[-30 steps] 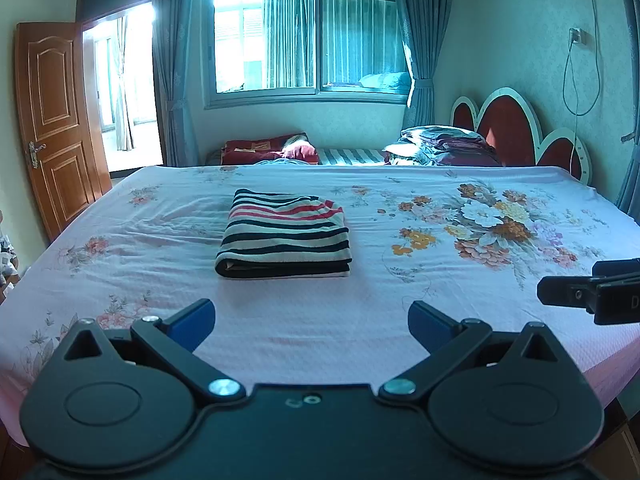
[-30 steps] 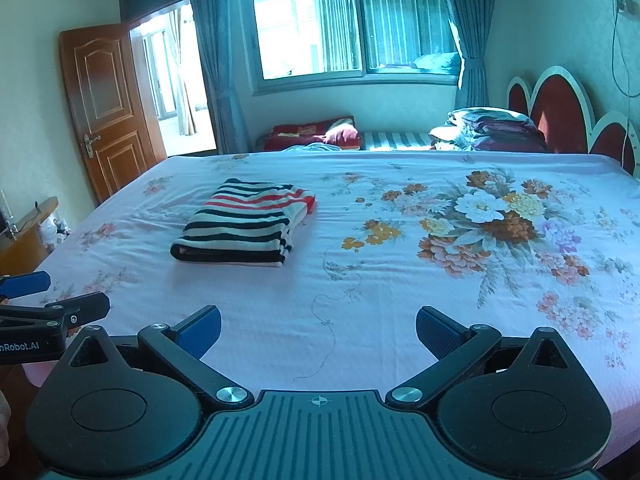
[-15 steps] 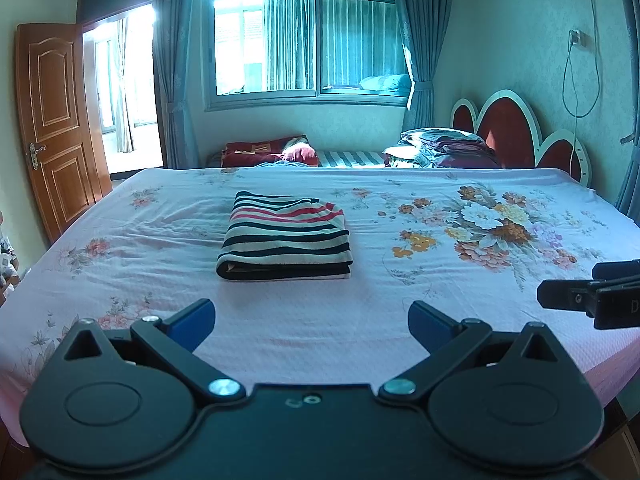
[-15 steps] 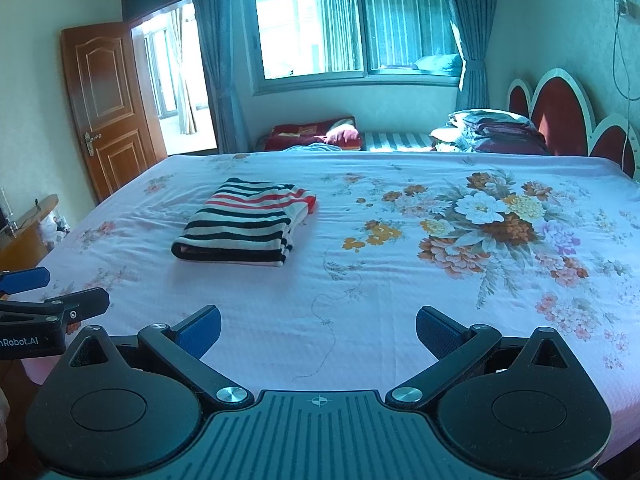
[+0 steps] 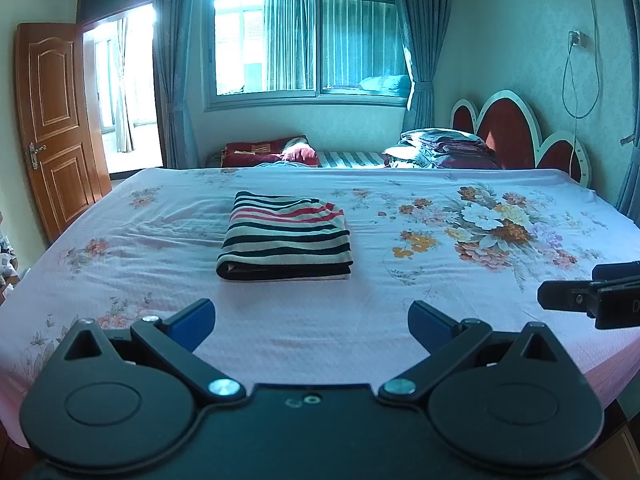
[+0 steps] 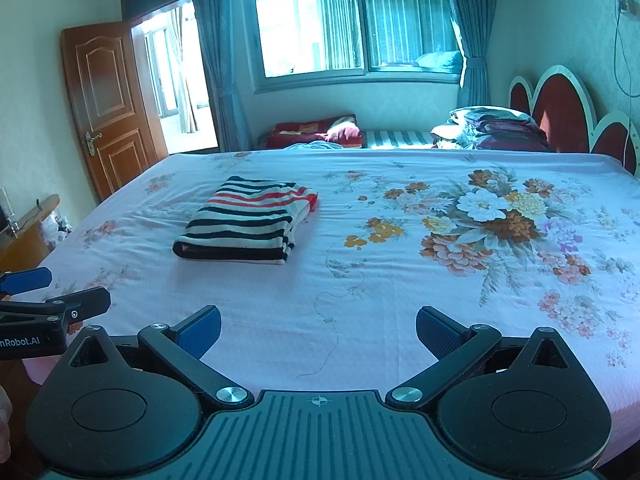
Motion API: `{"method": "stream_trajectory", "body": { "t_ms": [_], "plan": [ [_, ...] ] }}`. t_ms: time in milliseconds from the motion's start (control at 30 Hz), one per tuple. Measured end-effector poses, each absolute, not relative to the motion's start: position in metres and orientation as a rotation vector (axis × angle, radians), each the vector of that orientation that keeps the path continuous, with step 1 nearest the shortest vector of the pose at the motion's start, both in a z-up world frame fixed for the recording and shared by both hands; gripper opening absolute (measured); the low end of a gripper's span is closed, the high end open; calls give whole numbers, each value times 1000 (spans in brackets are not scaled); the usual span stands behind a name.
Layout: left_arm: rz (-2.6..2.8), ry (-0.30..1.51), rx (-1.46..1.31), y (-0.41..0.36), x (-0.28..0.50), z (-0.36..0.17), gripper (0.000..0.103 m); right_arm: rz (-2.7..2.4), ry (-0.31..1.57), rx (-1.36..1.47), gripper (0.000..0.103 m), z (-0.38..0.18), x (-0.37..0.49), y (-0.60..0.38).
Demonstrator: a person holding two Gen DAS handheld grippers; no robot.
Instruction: Fold small clothes
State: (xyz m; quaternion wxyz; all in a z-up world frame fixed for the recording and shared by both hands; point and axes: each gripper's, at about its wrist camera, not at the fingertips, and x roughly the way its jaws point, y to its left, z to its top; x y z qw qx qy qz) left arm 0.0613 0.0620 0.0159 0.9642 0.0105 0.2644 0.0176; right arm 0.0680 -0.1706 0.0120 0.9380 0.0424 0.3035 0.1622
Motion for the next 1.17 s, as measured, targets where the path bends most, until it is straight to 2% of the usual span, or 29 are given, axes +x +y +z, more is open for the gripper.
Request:
{"method": "stream_trajectory", "body": {
  "t_ms": [1167],
  "plan": [
    [54,481,62,65,63,19,102,339,615,82,102,11,72,-175]
  ]
}}
